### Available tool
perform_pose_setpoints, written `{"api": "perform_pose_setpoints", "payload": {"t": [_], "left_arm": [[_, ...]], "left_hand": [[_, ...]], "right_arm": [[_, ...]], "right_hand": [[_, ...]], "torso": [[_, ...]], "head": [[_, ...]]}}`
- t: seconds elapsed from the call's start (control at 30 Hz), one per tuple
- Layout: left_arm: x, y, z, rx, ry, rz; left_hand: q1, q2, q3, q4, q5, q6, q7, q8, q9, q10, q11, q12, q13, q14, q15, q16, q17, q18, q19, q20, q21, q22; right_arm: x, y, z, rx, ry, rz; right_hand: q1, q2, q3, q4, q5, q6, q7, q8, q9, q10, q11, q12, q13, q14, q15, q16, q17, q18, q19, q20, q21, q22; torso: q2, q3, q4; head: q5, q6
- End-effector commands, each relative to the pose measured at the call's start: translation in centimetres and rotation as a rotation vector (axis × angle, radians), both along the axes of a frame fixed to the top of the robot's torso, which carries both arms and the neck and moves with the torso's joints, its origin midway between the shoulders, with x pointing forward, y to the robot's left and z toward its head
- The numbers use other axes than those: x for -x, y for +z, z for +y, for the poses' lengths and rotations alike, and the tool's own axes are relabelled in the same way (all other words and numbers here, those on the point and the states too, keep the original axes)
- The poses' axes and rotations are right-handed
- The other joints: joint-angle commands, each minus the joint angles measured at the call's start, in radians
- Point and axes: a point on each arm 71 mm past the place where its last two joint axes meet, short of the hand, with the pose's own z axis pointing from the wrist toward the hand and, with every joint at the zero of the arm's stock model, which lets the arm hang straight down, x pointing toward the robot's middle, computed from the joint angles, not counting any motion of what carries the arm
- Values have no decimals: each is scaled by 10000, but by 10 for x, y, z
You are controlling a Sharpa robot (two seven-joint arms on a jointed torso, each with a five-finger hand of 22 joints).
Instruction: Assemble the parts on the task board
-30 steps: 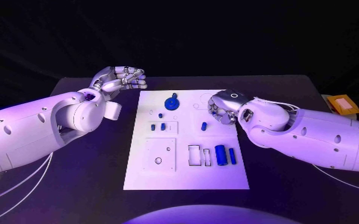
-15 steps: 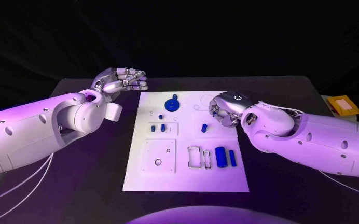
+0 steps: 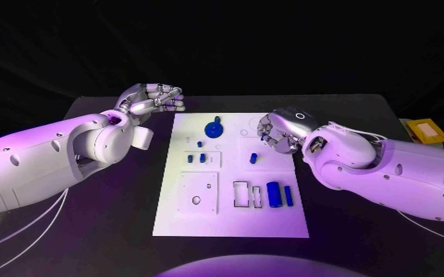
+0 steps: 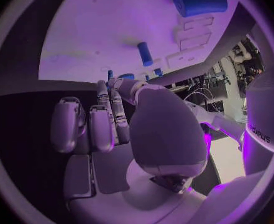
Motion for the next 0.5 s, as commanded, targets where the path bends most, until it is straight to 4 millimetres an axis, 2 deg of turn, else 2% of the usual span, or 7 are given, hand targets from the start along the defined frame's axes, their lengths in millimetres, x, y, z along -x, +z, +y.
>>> {"api": "perform_pose_setpoints", "payload": {"t": [0.03,0.2,0.37,0.5], "left_arm": [[0,1,-4,64,-223,-58],[0,1,-6,88,-275,-61],[-1,0,-10,116,-331,-71],[-2,-1,-14,143,-387,-77]], "left_hand": [[94,7,54,-13,10,-30,52,-53,-8,-9,61,-61,6,13,86,-56,13,24,52,21,-35,-13],[91,7,57,-10,10,-42,60,-58,-9,-19,68,-68,6,9,91,-72,18,24,52,24,-46,-20],[91,7,57,-10,10,-42,60,-58,-9,-19,68,-68,6,9,91,-72,18,24,52,24,-46,-20],[90,7,58,-8,10,-47,63,-60,-9,-24,71,-71,6,8,94,-81,22,24,52,26,-52,-24]], "right_arm": [[7,6,9,-677,312,15],[22,10,30,-1157,950,218],[38,8,56,-1492,1688,463],[49,1,75,-1638,2196,667]], "right_hand": [[10,113,43,-45,-57,61,5,7,17,373,-336,-22,35,301,-67,62,17,-179,49,-6,43,1408],[2,114,46,-52,-77,57,9,4,20,371,-334,-28,36,302,-66,66,23,-177,45,-5,35,1407],[-2,116,49,-56,-90,54,13,1,21,370,-333,-31,37,301,-65,61,11,-176,44,-5,31,1406],[-4,118,52,-60,-97,51,14,-1,22,368,-332,-33,38,301,-65,62,14,-175,40,-5,23,1404]], "torso": [[-9,-1,8],[-9,6,-3],[-30,-12,-9],[-53,-16,5]], "head": [[50,4],[201,8],[368,-27],[567,-59]]}}
